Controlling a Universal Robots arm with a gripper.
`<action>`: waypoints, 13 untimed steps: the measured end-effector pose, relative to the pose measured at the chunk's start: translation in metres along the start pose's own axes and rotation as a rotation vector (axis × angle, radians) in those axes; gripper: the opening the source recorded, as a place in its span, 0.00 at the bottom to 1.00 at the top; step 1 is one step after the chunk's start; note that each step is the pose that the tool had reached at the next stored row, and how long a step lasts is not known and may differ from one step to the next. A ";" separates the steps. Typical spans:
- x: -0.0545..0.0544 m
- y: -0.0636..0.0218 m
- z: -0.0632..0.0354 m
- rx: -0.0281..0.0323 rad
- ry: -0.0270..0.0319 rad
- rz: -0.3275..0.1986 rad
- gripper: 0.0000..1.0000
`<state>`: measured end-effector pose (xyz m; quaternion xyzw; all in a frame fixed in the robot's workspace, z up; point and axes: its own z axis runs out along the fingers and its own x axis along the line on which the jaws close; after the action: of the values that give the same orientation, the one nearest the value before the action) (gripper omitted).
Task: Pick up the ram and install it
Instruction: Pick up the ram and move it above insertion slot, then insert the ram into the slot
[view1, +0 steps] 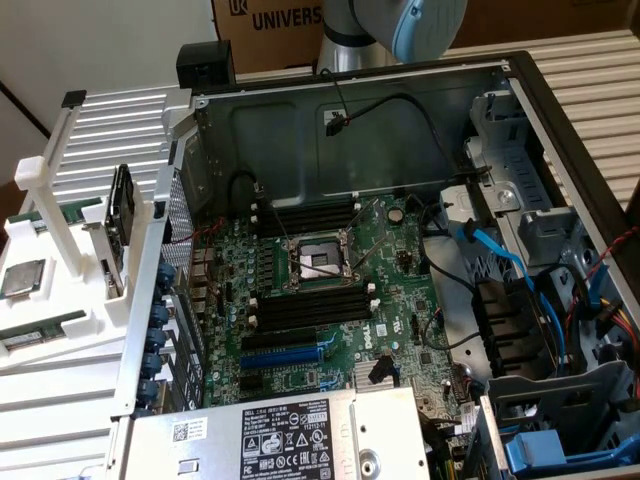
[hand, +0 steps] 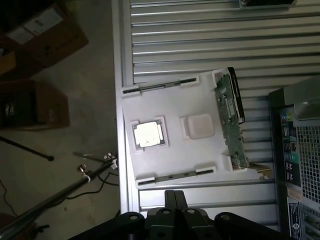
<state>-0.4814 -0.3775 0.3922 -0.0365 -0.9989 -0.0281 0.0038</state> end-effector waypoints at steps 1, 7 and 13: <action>0.001 -0.0001 0.0003 -0.0001 0.0008 0.000 0.10; 0.001 -0.0002 0.0028 -0.0038 0.0137 0.001 0.10; 0.001 -0.0001 0.0033 -0.0071 0.0201 -0.012 0.10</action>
<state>-0.4824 -0.3774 0.3889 -0.0300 -0.9989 -0.0320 0.0135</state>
